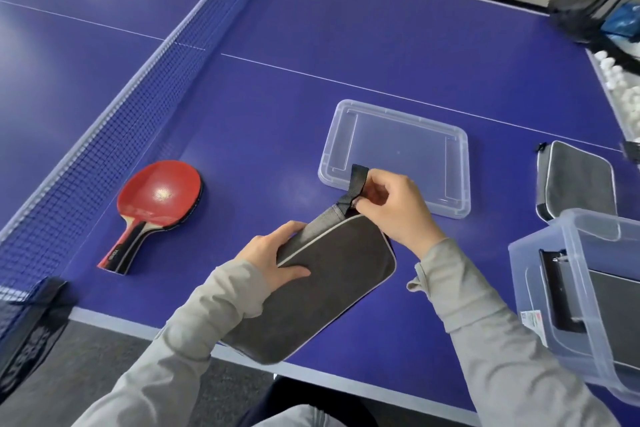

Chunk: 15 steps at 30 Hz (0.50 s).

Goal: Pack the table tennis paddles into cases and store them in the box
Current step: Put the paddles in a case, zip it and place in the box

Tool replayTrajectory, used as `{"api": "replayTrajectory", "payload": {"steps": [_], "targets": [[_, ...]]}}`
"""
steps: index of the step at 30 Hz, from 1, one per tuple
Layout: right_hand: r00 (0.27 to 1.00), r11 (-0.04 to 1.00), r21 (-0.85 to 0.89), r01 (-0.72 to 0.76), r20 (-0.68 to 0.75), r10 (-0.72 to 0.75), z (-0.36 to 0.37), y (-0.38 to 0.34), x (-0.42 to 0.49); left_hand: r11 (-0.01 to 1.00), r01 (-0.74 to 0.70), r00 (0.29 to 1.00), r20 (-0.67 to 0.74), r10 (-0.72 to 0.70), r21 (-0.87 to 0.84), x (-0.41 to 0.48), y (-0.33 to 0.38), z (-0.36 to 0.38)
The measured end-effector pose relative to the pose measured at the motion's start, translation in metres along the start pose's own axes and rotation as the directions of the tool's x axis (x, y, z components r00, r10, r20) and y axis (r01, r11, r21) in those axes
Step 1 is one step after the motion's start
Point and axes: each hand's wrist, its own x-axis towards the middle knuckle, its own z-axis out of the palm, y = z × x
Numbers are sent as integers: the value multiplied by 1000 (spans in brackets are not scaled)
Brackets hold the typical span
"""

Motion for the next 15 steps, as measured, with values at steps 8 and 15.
{"api": "replayTrajectory", "payload": {"steps": [8, 15], "targets": [[976, 975, 61, -215, -4, 216, -20, 53, -5, 899, 38, 993, -86, -83, -436, -3, -13, -24], [962, 945, 179, -272, 79, 262, -10, 72, -22, 657, 88, 928, -177, -326, -749, 0, -17, -33]]}}
